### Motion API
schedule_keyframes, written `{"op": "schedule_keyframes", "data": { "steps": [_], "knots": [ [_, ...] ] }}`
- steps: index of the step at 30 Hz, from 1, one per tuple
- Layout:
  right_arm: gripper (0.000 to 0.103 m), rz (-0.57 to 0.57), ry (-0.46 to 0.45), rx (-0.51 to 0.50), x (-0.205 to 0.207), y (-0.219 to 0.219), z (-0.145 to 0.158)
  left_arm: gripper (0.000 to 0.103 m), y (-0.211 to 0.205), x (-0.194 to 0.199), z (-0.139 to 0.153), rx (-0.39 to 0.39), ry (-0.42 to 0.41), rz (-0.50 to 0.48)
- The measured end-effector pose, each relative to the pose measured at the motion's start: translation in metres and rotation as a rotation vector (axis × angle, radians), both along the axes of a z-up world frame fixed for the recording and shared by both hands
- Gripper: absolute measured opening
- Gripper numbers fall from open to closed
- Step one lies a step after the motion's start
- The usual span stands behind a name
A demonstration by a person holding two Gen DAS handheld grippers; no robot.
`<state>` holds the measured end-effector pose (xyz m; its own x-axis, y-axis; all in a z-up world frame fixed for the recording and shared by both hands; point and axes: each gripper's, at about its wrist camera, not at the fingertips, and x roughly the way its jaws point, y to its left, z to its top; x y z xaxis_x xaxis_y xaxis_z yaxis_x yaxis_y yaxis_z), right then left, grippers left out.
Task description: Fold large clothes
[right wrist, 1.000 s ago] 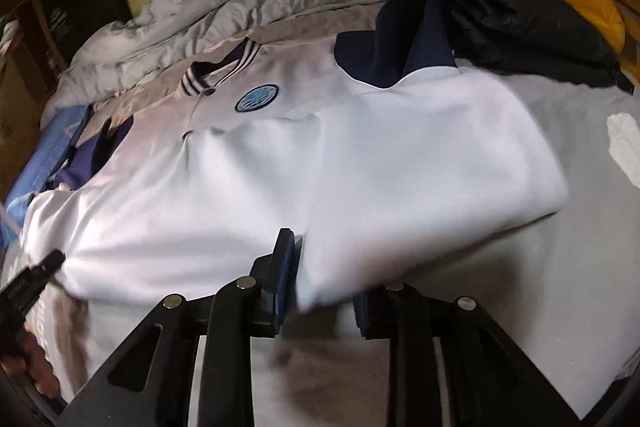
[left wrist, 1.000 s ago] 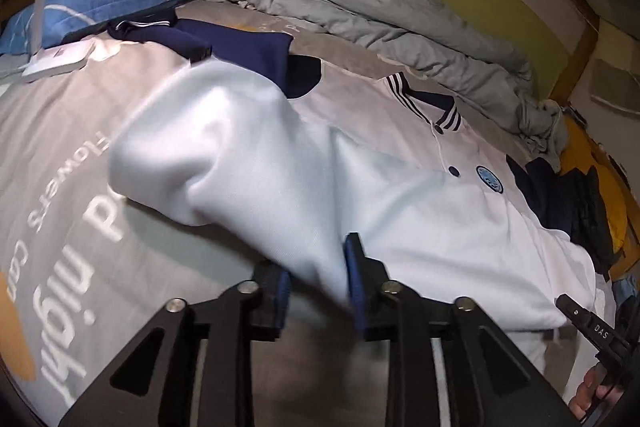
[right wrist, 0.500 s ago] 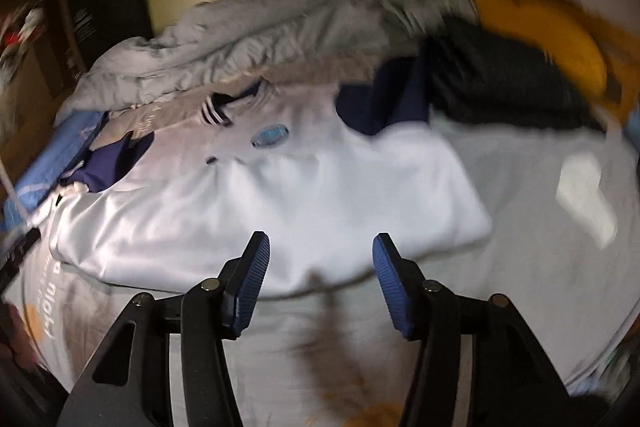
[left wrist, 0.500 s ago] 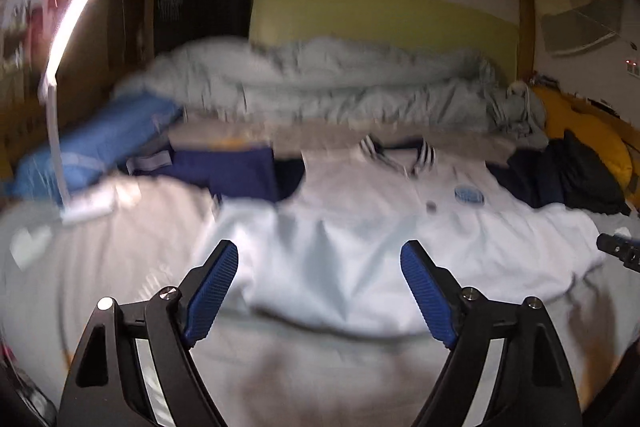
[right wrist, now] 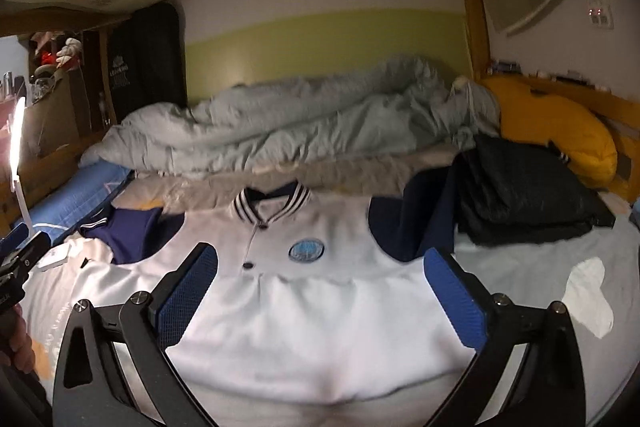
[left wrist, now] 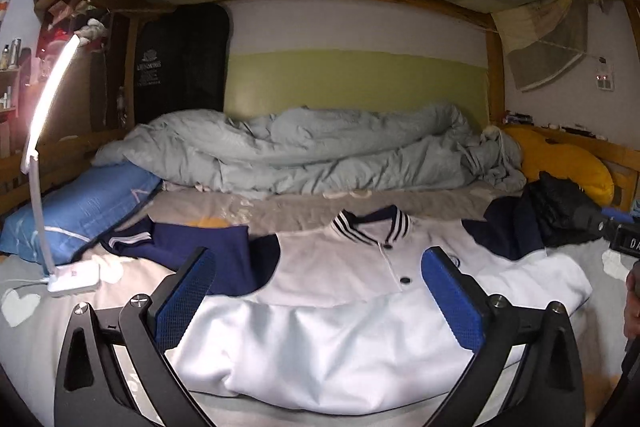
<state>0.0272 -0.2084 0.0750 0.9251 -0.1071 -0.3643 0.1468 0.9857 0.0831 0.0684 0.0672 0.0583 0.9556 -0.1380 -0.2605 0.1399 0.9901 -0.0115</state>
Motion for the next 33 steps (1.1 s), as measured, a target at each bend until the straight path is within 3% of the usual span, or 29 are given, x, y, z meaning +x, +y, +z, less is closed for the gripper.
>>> {"op": "schedule_keyframes", "data": {
  "steps": [4, 7, 12, 18, 23, 27, 30, 33],
  "knots": [
    [0.102, -0.045, -0.078, -0.041, -0.003, 0.001, -0.014, 0.103, 0.001, 0.014, -0.021, 0.008, 0.031, 0.027],
    [0.102, -0.039, -0.058, -0.019, 0.005, -0.001, -0.023, 0.103, 0.004, 0.022, -0.031, -0.013, 0.053, 0.03],
    [0.102, -0.099, -0.045, -0.084, 0.013, -0.003, -0.031, 0.103, 0.001, 0.026, -0.04, 0.03, 0.053, 0.043],
    [0.102, -0.085, -0.051, -0.065, 0.015, -0.008, -0.03, 0.103, 0.006, 0.036, -0.03, -0.016, 0.147, -0.015],
    [0.103, -0.044, -0.043, -0.074, 0.037, 0.003, 0.0, 0.103, 0.006, 0.052, 0.018, 0.066, 0.051, 0.012],
    [0.103, -0.025, -0.069, -0.054, 0.064, 0.021, 0.038, 0.103, 0.023, 0.081, 0.056, 0.036, 0.004, 0.043],
    [0.102, 0.003, -0.078, -0.019, 0.088, 0.04, 0.06, 0.103, 0.042, 0.108, 0.064, 0.032, -0.032, 0.09],
    [0.102, 0.058, -0.107, 0.034, 0.108, 0.057, 0.064, 0.103, 0.082, 0.138, 0.051, -0.04, -0.058, 0.22]
  ]
}}
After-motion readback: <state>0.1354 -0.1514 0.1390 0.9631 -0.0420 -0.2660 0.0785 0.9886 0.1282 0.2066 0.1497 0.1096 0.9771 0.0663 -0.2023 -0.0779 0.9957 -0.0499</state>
